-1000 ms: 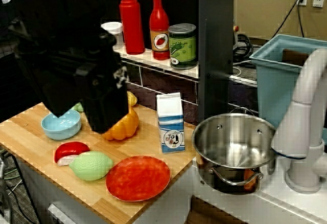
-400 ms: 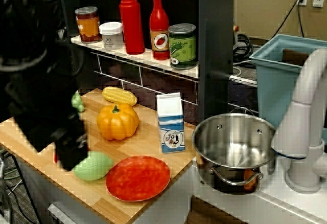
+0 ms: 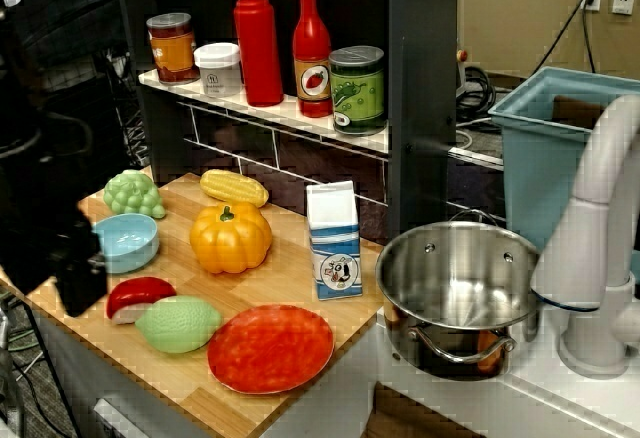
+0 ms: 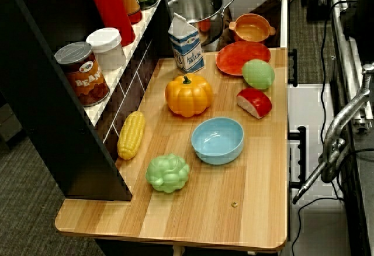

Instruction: Lift bowl

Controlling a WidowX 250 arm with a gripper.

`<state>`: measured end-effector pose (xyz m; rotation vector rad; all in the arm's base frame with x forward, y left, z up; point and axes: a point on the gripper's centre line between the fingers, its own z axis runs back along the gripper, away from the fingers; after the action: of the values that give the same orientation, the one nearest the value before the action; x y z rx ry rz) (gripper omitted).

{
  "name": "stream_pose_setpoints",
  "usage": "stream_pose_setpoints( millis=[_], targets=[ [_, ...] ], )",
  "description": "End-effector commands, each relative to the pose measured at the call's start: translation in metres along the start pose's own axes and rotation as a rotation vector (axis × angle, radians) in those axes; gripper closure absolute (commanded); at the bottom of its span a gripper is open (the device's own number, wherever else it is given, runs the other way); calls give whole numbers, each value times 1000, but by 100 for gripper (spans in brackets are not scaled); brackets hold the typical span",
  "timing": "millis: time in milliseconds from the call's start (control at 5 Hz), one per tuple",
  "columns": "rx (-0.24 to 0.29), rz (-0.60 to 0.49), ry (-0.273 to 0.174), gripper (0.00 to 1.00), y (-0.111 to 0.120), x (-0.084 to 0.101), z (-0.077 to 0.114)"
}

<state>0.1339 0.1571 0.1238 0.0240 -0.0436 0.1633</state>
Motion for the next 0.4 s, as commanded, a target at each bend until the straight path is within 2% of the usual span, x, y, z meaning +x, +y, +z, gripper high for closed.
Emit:
stream_pose_setpoints(
  millis=[0, 200],
  targets=[
    [17, 46, -28, 0, 37, 39, -3],
    [9, 80, -58, 0, 43, 49, -3]
  ],
)
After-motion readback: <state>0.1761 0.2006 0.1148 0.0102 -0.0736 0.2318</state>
